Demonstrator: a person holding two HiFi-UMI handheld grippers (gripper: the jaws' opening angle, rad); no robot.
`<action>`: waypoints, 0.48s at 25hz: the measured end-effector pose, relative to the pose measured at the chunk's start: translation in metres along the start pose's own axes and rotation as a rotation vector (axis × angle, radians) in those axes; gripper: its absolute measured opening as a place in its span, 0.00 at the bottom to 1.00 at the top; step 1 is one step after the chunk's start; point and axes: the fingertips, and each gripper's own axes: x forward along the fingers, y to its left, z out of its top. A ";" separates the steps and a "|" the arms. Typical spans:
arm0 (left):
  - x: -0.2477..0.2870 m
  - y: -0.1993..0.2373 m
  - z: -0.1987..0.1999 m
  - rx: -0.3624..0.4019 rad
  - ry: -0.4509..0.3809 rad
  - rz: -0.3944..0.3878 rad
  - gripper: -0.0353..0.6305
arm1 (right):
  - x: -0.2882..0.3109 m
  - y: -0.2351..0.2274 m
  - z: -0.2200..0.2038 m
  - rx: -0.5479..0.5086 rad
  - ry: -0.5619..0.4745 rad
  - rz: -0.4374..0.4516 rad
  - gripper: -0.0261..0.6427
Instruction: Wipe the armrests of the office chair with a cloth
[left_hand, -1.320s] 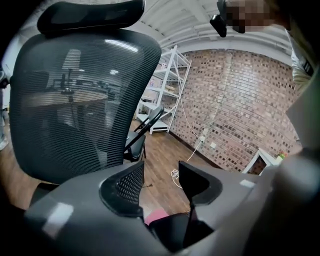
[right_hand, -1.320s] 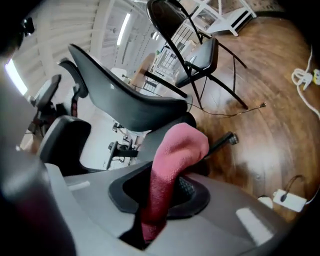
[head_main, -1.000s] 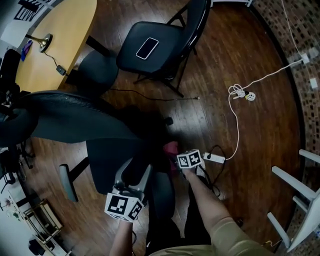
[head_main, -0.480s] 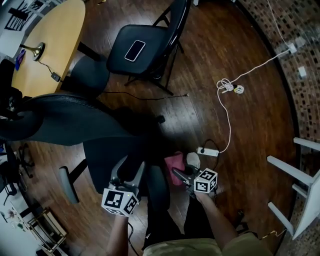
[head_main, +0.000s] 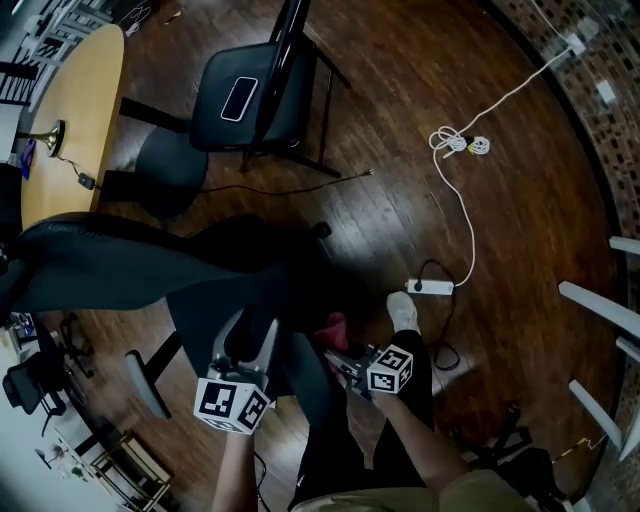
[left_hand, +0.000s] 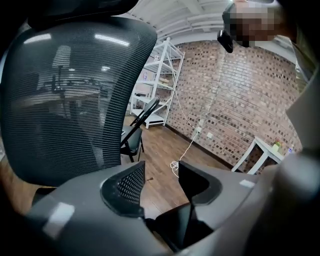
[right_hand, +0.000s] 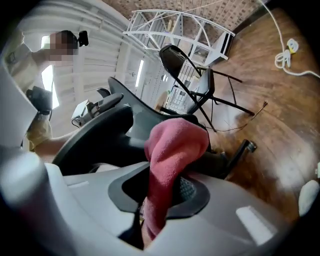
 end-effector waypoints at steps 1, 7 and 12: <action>0.003 -0.002 -0.002 0.006 0.007 -0.002 0.35 | 0.002 -0.011 -0.003 -0.009 0.015 -0.025 0.15; 0.009 -0.010 -0.016 0.008 0.026 -0.011 0.35 | 0.027 -0.109 0.007 0.013 0.091 -0.306 0.12; -0.006 -0.001 -0.022 0.012 0.039 0.007 0.35 | 0.056 -0.163 0.020 -0.002 0.169 -0.382 0.10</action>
